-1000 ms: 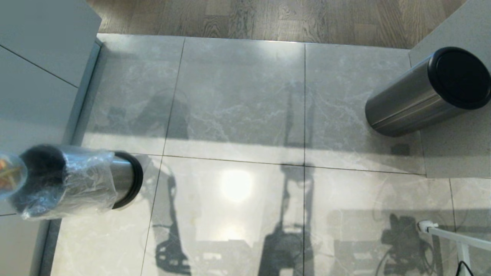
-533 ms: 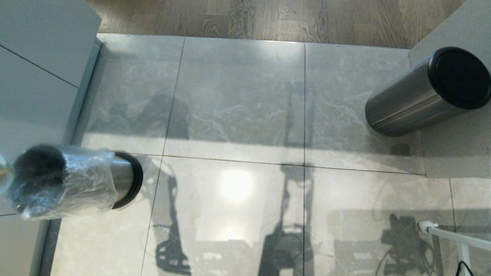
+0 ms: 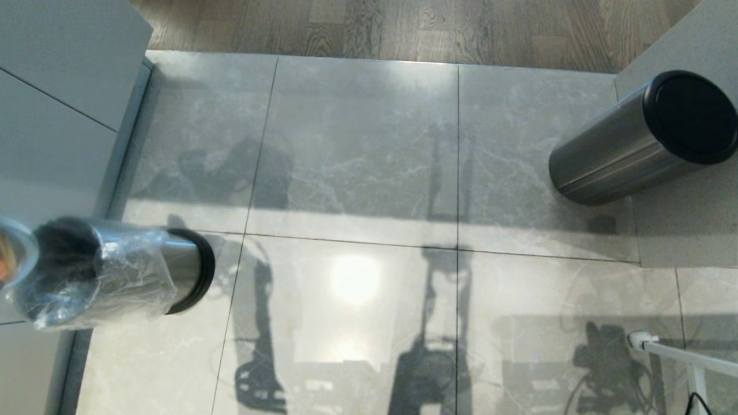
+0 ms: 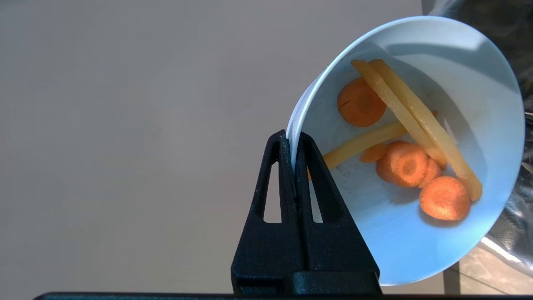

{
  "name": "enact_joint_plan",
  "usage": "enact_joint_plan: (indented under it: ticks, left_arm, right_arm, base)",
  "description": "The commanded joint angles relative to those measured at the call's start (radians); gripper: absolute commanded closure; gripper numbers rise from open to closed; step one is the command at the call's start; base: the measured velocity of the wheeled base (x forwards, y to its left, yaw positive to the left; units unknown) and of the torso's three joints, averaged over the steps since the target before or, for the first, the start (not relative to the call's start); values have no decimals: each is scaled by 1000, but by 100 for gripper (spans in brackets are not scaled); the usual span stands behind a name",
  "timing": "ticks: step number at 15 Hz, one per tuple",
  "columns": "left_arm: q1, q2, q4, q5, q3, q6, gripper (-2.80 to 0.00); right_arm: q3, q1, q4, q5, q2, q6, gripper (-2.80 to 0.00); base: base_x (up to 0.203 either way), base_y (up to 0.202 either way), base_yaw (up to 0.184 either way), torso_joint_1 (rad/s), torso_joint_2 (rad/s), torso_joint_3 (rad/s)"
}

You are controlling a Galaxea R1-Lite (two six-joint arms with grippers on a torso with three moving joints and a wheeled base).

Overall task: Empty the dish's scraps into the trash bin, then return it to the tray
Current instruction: Pour the leftover food from the bowl into the trash can

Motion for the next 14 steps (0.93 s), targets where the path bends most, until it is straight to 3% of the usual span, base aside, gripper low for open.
enact_joint_plan:
  ticks: [1, 6, 9, 14]
  left_arm:
    - [-9, -7, -4, 13, 3, 26, 0]
    - [-10, -15, -4, 74, 4, 160, 0]
    - [-27, -44, -4, 145, 21, 231, 0]
    - [-116, -129, -4, 312, 123, 247, 0]
  right_arm:
    - [0, 0, 0, 0, 0, 0, 0]
    - [0, 0, -1, -1, 0, 0, 0]
    - [0, 0, -2, 0, 0, 0, 0]
    - [0, 0, -2, 0, 0, 0, 0]
  base:
    - [0, 0, 0, 0, 0, 0]
    - [0, 0, 0, 0, 0, 0]
    - [0, 0, 0, 0, 0, 0]
    - [0, 0, 0, 0, 0, 0]
